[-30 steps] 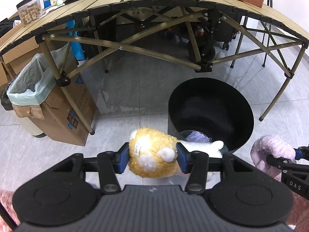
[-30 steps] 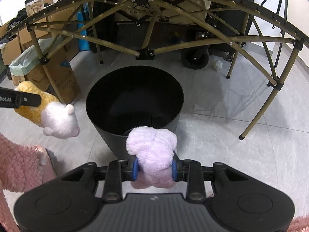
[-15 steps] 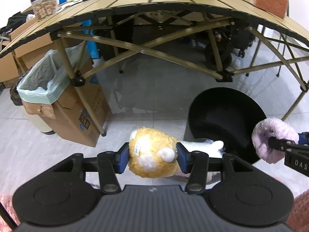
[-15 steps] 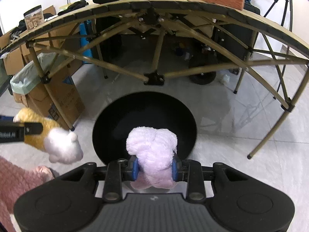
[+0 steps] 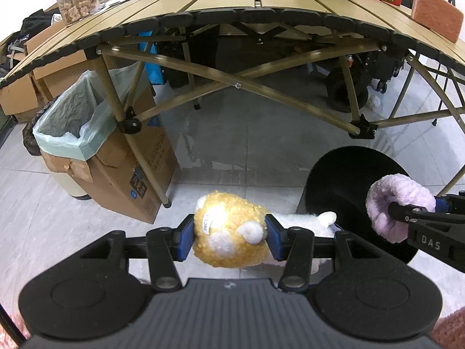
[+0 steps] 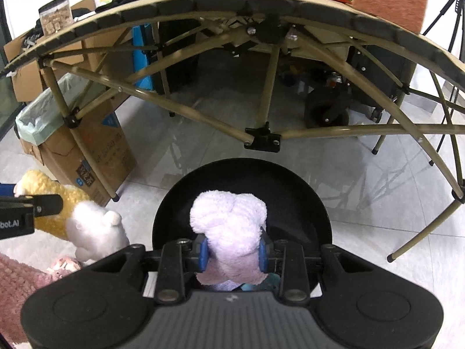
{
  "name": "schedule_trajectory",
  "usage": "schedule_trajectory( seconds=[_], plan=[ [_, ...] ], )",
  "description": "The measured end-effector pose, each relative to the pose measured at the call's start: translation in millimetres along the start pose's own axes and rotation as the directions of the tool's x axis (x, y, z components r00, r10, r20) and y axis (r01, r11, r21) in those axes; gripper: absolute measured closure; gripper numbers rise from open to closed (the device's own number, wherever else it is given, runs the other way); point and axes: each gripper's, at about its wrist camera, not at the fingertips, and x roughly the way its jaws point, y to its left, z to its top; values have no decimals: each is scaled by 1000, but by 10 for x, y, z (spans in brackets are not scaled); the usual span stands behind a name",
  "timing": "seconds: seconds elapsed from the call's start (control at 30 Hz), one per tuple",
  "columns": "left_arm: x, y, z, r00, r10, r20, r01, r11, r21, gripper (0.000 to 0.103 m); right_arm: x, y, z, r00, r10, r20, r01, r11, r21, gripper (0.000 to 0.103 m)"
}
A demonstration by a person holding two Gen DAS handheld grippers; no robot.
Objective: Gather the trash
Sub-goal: 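Open the right tool over the bin to drop the lavender towel, then lower the left tool with the yellow plush over the bin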
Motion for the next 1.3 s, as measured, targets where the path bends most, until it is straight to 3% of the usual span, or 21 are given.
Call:
schedule_trajectory(
  seconds=[0.57, 0.7, 0.77, 0.8, 0.83, 1.07, 1.3],
  plan=[
    [229, -7, 138, 998, 61, -28, -61, 998, -3, 52, 474, -8, 210, 997, 7, -75, -5, 1000, 29, 71],
    [230, 14, 129, 997, 66, -30, -66, 998, -9, 52, 497, -3, 196, 996, -3, -84, 5, 1000, 30, 53],
    [229, 14, 129, 997, 67, -29, -67, 998, -9, 52, 510, -20, 185, 996, -15, -92, 18, 999, 35, 29],
    [226, 17, 126, 997, 69, -28, -69, 998, -9, 52, 517, -33, 182, 995, -23, -98, 27, 999, 40, 6],
    [225, 18, 126, 997, 70, -27, -71, 997, -9, 52, 526, -46, 177, 994, -36, -104, 41, 998, 47, 0],
    [220, 14, 120, 997, 73, -25, -73, 997, -4, 52, 612, -142, 104, 983, -56, -176, 72, 994, 87, 0],
    [218, 4, 115, 997, 74, -24, -74, 997, 0, 52, 615, -133, 91, 983, -48, -176, 65, 994, 90, 0]
  ],
)
